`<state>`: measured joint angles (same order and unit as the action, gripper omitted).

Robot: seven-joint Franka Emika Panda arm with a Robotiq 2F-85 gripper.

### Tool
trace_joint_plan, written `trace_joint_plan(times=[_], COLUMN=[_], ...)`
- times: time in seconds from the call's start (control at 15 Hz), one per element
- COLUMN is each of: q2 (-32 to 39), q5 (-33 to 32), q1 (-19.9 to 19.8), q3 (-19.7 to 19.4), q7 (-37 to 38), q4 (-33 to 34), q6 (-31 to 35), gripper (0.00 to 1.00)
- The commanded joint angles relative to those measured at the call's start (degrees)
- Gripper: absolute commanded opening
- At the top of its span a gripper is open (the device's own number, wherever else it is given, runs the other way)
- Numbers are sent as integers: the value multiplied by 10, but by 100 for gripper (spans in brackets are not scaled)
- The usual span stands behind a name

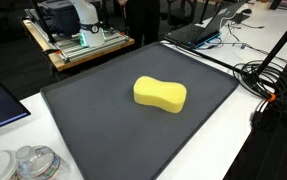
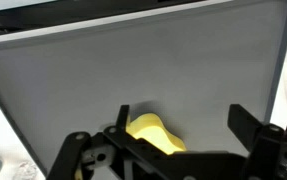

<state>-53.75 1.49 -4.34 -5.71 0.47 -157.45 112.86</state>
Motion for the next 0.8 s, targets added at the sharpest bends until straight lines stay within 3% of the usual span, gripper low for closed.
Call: trace_joint_plan(times=[0.0, 0.53, 0.73], q2=[1, 1, 36], q5=[3, 3, -5], q1=[-4, -4, 17], q3=[3, 3, 64], q7=[-3, -3, 28], q4=[1, 1, 23], q6=[-2, -2, 7], gripper=[100, 100, 100])
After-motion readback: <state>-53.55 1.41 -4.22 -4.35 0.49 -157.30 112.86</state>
